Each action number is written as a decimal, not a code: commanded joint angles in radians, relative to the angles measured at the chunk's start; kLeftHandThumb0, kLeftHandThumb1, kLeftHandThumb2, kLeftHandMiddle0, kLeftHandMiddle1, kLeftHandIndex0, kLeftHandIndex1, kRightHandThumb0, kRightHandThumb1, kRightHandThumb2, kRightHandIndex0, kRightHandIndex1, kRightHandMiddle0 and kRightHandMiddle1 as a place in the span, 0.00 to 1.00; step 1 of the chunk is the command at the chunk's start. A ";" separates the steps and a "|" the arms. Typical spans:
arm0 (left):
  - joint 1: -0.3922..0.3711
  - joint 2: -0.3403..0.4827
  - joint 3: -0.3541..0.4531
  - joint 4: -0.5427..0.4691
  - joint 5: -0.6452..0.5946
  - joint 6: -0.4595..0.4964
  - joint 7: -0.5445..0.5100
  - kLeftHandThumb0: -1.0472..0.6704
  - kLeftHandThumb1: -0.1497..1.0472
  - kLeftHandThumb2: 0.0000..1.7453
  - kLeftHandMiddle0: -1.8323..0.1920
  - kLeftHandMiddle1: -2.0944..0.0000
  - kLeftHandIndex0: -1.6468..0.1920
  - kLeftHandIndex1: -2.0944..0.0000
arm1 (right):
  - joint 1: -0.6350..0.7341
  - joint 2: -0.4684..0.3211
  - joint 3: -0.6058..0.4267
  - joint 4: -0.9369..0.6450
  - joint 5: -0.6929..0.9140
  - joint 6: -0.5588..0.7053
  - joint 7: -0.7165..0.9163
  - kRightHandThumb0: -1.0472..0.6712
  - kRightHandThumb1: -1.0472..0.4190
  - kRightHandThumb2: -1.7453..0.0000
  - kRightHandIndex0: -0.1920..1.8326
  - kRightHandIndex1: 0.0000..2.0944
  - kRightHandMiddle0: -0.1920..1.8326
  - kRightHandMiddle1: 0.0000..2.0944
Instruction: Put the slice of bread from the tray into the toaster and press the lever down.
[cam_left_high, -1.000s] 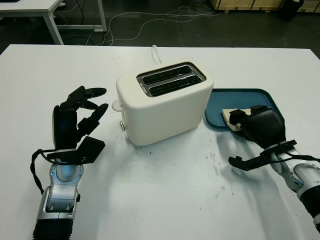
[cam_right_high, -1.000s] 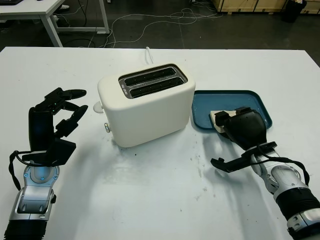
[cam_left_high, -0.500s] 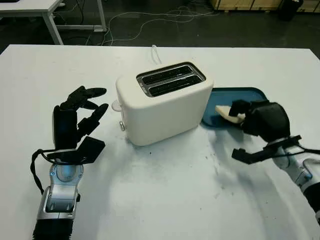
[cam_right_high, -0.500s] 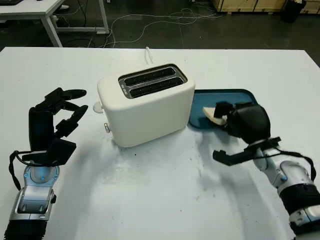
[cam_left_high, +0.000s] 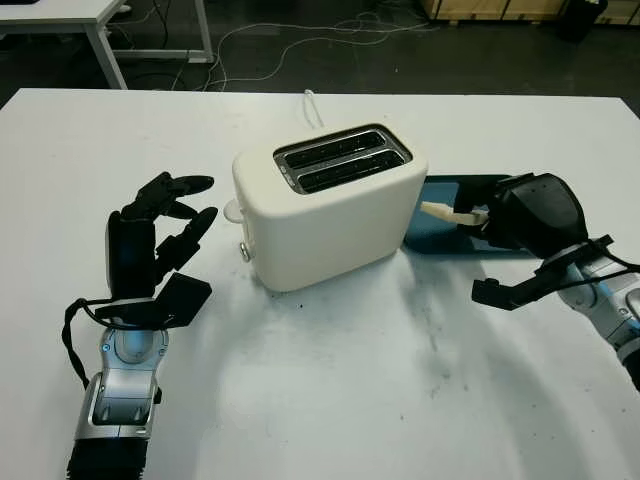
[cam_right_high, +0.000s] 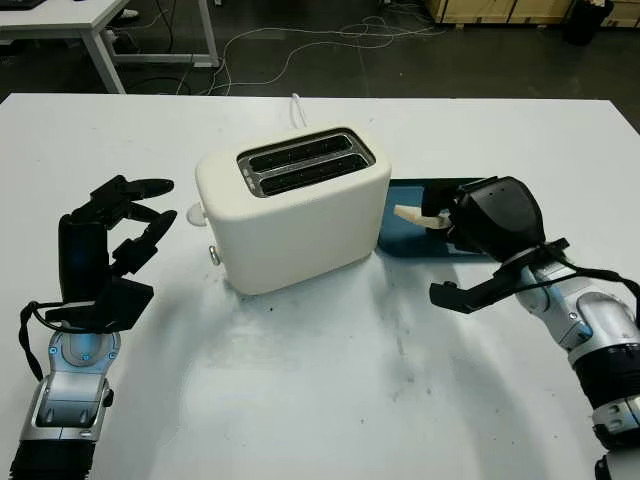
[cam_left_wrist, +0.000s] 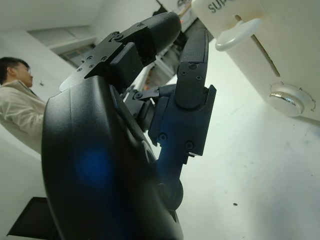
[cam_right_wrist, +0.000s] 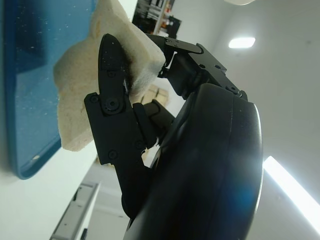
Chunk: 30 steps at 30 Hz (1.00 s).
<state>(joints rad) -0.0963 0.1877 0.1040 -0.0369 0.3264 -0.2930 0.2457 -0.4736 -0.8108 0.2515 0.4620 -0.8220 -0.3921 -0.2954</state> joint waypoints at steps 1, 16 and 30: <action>0.000 -0.001 0.000 -0.010 0.001 0.008 0.001 0.36 0.89 0.08 0.61 0.39 0.51 0.71 | -0.029 -0.027 -0.019 -0.018 0.011 0.003 0.031 0.43 0.09 0.76 0.61 0.83 0.44 0.83; 0.001 0.001 0.002 -0.002 -0.007 -0.005 0.000 0.36 0.89 0.08 0.60 0.38 0.51 0.71 | -0.392 -0.082 -0.139 0.151 0.244 -0.079 0.291 0.52 0.09 0.95 0.51 0.82 0.55 0.57; 0.002 -0.001 0.002 0.002 -0.006 -0.010 0.003 0.36 0.89 0.07 0.60 0.38 0.51 0.71 | -0.720 0.060 -0.220 0.285 0.719 -0.052 0.880 0.45 0.09 0.94 0.63 0.83 0.56 0.81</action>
<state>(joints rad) -0.0961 0.1882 0.1060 -0.0375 0.3258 -0.2914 0.2454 -1.1599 -0.7713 0.0423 0.7337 -0.1404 -0.4642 0.5442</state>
